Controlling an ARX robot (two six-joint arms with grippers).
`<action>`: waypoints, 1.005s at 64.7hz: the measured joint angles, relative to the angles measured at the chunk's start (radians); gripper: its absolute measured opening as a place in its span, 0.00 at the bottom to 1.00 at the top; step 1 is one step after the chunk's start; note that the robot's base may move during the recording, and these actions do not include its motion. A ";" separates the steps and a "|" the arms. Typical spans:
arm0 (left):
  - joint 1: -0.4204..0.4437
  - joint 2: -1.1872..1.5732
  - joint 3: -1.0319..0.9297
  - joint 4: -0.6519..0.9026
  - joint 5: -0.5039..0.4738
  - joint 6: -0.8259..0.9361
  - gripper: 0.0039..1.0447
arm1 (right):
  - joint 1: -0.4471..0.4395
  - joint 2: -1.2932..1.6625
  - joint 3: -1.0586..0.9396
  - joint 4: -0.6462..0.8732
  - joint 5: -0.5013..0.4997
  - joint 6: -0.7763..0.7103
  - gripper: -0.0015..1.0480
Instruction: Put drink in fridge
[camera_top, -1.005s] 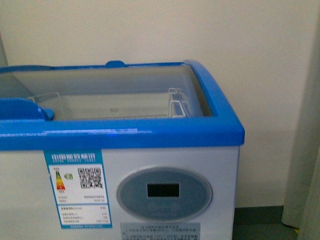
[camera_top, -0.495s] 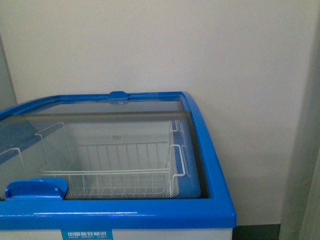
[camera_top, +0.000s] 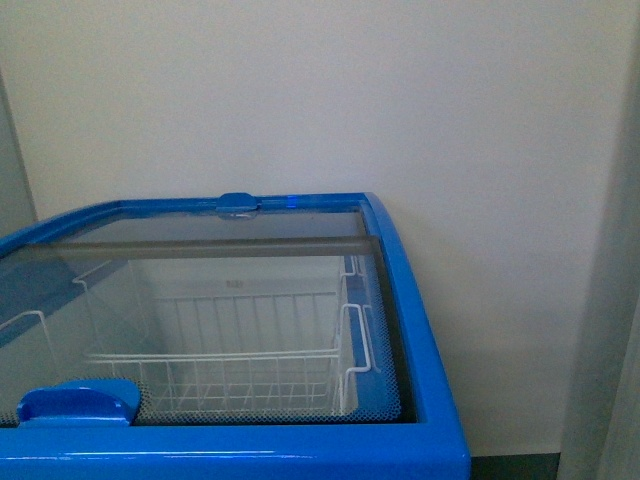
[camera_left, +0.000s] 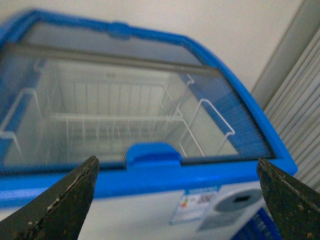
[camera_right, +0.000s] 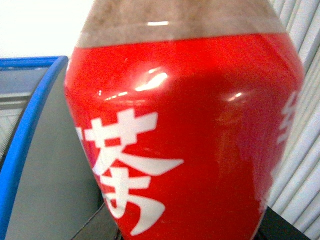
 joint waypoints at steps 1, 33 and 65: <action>0.011 0.037 0.020 0.035 0.029 0.020 0.92 | 0.000 0.000 0.000 0.000 0.000 0.000 0.34; 0.002 0.723 0.624 -0.582 0.336 1.638 0.92 | 0.000 0.000 0.000 0.000 -0.001 0.000 0.34; -0.149 0.938 0.768 -0.703 0.191 1.778 0.92 | 0.000 0.000 0.000 0.000 0.000 0.001 0.34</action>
